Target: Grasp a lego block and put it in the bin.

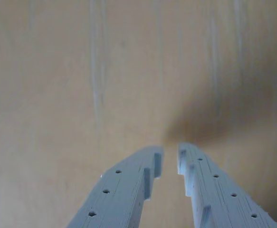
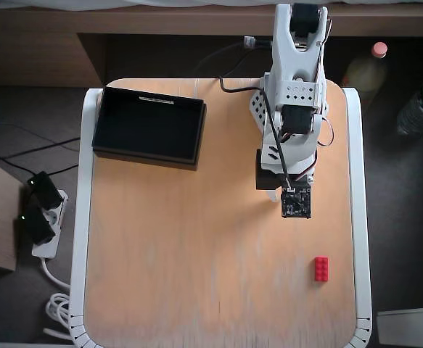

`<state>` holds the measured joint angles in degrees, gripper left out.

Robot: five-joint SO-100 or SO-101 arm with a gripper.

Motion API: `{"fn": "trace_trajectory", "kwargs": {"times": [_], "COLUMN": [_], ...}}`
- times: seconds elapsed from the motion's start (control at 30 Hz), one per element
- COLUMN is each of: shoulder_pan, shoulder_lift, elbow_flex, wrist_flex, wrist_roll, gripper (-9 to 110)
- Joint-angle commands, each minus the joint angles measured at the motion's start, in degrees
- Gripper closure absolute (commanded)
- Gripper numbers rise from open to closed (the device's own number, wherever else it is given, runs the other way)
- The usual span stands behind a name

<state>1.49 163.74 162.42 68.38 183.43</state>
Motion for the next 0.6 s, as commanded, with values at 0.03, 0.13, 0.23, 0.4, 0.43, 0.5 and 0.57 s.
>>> {"fn": "trace_trajectory", "kwargs": {"times": [0.03, 0.13, 0.23, 0.4, 0.43, 0.5, 0.57], "shoulder_pan": [0.6, 0.7, 0.7, 0.5, 0.5, 0.2, -0.3], "shoulder_lift": [-7.9, -12.5, -17.7, -27.2, -29.1, -32.5, -35.7], "elbow_flex": [-14.2, -19.1, -24.1, -32.7, -34.5, -38.1, -41.6], "wrist_flex": [-1.8, -2.0, -2.0, -2.0, -2.0, -2.0, -2.0], "wrist_roll": [0.2, -0.2, -0.4, -1.5, -2.0, -2.9, -4.2], "gripper": [101, 101, 101, 101, 101, 101, 101]}}
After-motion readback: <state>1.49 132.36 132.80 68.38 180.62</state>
